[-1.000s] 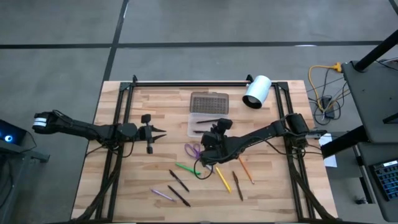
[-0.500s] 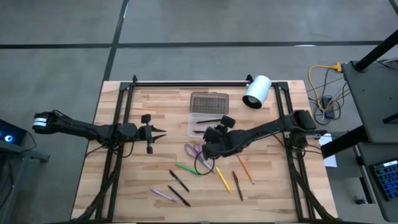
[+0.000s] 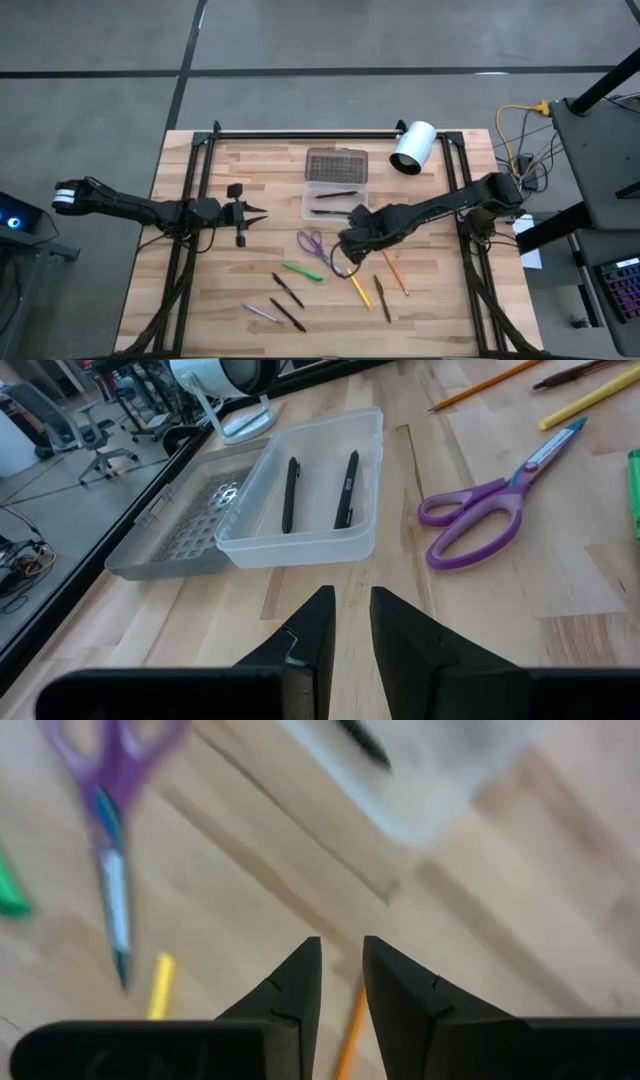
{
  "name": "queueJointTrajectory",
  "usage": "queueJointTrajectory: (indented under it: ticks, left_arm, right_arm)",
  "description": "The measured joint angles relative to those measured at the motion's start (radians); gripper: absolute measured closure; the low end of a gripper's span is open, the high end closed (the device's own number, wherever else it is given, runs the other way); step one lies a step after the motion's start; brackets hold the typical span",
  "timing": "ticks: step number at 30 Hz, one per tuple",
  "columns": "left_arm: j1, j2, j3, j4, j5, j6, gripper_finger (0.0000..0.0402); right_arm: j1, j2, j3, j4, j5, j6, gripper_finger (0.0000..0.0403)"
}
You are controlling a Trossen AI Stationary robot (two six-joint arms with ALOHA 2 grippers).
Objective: Pick & place school supplies into a supply box
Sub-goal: Put the orange pencil into the transparent bin
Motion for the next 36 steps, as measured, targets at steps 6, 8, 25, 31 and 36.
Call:
queueJointTrajectory:
  ticks: [6,8,25,31,36]
  left_arm:
    - [0.0,0.0,0.0,0.0,0.0,0.0,0.0349]
    - [0.0,0.0,0.0,0.0,0.0,0.0,0.0349]
    - [0.0,0.0,0.0,0.0,0.0,0.0,0.0349]
    - [0.0,0.0,0.0,0.0,0.0,0.0,0.0349]
    - [0.0,0.0,0.0,0.0,0.0,0.0,0.0349]
  right_arm:
    - [0.022,0.0,-0.065,-0.024,-0.111,0.059,0.0327]
    - [0.023,0.0,-0.085,-0.023,-0.13,0.072,0.0324]
    - [0.095,-0.007,-0.157,0.041,-0.121,0.135,0.0334]
    - [0.131,-0.015,-0.217,0.047,-0.114,0.166,0.033]
    - [0.134,-0.082,-0.284,0.125,-0.078,0.164,0.0322]
